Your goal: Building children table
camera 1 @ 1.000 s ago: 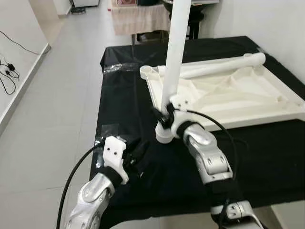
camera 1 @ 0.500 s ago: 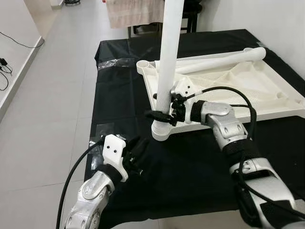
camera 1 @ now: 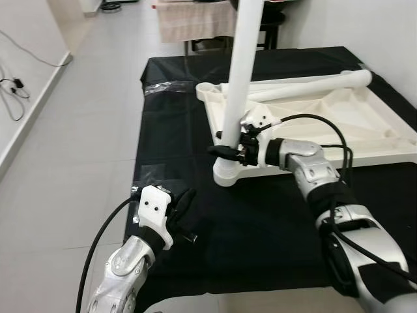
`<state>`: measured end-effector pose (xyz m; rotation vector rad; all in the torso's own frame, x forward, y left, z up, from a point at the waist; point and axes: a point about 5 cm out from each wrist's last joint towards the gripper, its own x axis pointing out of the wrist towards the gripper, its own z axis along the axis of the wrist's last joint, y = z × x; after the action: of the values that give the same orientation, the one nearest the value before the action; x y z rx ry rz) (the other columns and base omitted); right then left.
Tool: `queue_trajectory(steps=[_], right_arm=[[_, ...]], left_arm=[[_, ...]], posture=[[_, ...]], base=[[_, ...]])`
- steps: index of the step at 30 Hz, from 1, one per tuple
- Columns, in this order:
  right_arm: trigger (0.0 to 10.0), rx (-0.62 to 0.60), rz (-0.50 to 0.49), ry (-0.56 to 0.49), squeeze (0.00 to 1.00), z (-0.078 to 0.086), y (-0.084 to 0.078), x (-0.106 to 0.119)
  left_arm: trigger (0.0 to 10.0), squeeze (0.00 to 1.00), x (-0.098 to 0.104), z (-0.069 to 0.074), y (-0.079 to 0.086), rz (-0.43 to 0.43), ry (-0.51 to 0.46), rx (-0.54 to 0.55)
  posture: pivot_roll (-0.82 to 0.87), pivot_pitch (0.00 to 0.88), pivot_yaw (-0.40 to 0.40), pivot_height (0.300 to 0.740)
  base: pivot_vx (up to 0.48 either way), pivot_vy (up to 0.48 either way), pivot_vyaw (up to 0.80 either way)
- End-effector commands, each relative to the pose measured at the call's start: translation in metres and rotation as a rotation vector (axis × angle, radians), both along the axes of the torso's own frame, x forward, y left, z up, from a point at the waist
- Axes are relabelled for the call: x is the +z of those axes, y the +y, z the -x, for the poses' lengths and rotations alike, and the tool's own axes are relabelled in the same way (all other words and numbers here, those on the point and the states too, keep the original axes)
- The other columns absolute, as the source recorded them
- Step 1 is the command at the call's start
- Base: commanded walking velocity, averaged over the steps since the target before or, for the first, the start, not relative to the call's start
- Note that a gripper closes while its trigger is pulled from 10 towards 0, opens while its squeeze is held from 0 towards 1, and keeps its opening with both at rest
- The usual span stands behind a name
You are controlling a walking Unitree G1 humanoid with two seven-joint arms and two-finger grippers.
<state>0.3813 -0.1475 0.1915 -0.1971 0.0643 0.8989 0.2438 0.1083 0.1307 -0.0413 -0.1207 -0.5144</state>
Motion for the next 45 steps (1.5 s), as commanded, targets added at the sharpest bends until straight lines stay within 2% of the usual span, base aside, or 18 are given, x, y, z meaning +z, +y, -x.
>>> queue_trajectory(steps=[1, 2, 3, 4, 7, 8, 11, 16, 17, 19, 20, 23, 24, 36, 37, 40, 41, 45], right_arm=[[0.0, -0.246, 0.058, 0.039, 0.00, 0.003, -0.026, -0.023], [0.0, -0.560, 0.002, 0.118, 0.00, 0.015, -0.023, -0.048], [0.0, -0.560, 0.002, 0.118, 0.00, 0.015, -0.023, -0.048], [0.0, -0.807, -0.017, 0.190, 0.00, 0.031, -0.027, -0.063], [0.0, -0.898, 0.077, 0.156, 0.00, 0.070, -0.005, -0.078], [0.0, -0.832, 0.093, 0.125, 0.00, 0.065, 0.002, -0.073], [0.0, -0.776, 0.096, 0.085, 0.00, 0.041, 0.004, -0.061], [0.5, -0.782, 0.077, 0.103, 0.00, 0.039, 0.012, -0.060], [10.0, -0.769, 0.082, 0.095, 0.00, 0.038, 0.018, -0.055], [10.0, -0.769, 0.074, 0.090, 0.00, 0.040, 0.022, -0.050], [10.0, -0.715, 0.018, 0.082, 1.00, 0.038, 0.028, -0.041], [10.0, -0.518, -0.059, 0.020, 1.00, 0.032, 0.037, -0.019], [10.0, -0.414, -0.068, -0.025, 0.00, 0.030, 0.039, -0.010], [10.0, 0.062, 0.046, 0.001, 0.00, 0.016, 0.028, -0.002], [4.5, 0.053, 0.030, 0.008, 0.00, 0.013, 0.027, -0.001], [4.5, 0.047, 0.015, 0.012, 0.00, 0.010, 0.027, 0.000], [0.0, 0.042, -0.013, 0.022, 0.00, 0.008, 0.026, 0.003], [0.0, 0.038, -0.046, 0.038, 0.00, 0.003, 0.023, 0.006]], left_arm=[[0.0, 0.00, 0.003, 0.002, 0.003, -0.003, -0.024, 0.012], [0.0, 0.00, 0.004, 0.002, 0.005, 0.000, -0.023, 0.009], [0.0, 0.00, 0.004, 0.002, 0.005, 0.000, -0.023, 0.009], [0.0, 0.00, 0.004, 0.002, 0.006, 0.002, -0.023, 0.007], [0.0, 0.00, 0.004, 0.001, 0.006, 0.004, -0.019, -0.002], [10.0, 0.00, 0.003, 0.000, 0.006, 0.005, -0.016, -0.004], [10.0, 0.00, 0.003, -0.001, 0.004, 0.013, -0.009, -0.012], [10.0, 0.00, 0.003, -0.001, 0.004, 0.022, -0.007, -0.012], [10.0, 0.00, 0.003, -0.001, 0.004, 0.023, -0.007, -0.009], [10.0, 0.00, 0.003, -0.001, 0.004, 0.026, -0.005, -0.012], [10.0, 0.00, 0.003, -0.001, 0.003, 0.030, 0.001, -0.024], [10.0, 0.00, 0.002, -0.002, 0.001, 0.035, 0.009, -0.050], [10.0, 0.00, 0.002, -0.002, 0.000, 0.035, 0.011, -0.057], [10.0, 0.00, 0.001, -0.003, -0.004, 0.042, 0.011, -0.062], [10.0, 0.00, 0.001, -0.003, -0.005, 0.042, 0.010, -0.063], [10.0, 0.00, 0.001, -0.003, -0.005, 0.043, 0.010, -0.063], [10.0, 0.00, 0.001, -0.002, -0.006, 0.044, 0.011, -0.063], [10.0, 0.00, 0.001, -0.002, -0.007, 0.045, 0.011, -0.064]], posture=[[0.07, 0.116, -0.020, 0.740], [0.06, 0.121, -0.008, 0.740], [0.06, 0.121, -0.008, 0.740], [0.06, 0.122, -0.004, 0.740], [0.05, 0.121, 0.007, 0.740], [0.04, 0.115, 0.012, 0.740], [0.06, 0.111, -0.022, 0.740], [0.06, 0.112, -0.013, 0.740], [0.06, 0.107, -0.008, 0.740], [0.06, 0.107, -0.008, 0.740], [0.06, 0.108, -0.007, 0.740], [0.06, 0.104, -0.004, 0.740], [0.06, 0.104, -0.007, 0.740], [0.07, 0.099, -0.022, 0.740], [0.06, 0.100, -0.025, 0.740], [0.06, 0.100, -0.025, 0.740], [0.05, 0.098, -0.030, 0.740], [0.05, 0.099, -0.032, 0.740]], base=[[0.000, 0.000, 0.00], [0.000, 0.000, 0.00], [0.000, 0.000, 0.00], [0.000, 0.000, 0.00], [0.000, 0.000, 0.00], [0.000, 0.000, 0.00], [0.000, 0.000, 0.00], [0.000, 0.000, 0.00], [0.000, 0.000, 0.00], [0.000, 0.000, 0.00], [0.000, 0.000, 0.00], [0.000, 0.000, 0.00], [0.000, 0.000, 0.00], [0.000, 0.000, 0.00], [0.000, 0.000, 0.00], [0.000, 0.000, 0.00], [0.000, 0.000, 0.00], [0.000, 0.000, 0.00]])
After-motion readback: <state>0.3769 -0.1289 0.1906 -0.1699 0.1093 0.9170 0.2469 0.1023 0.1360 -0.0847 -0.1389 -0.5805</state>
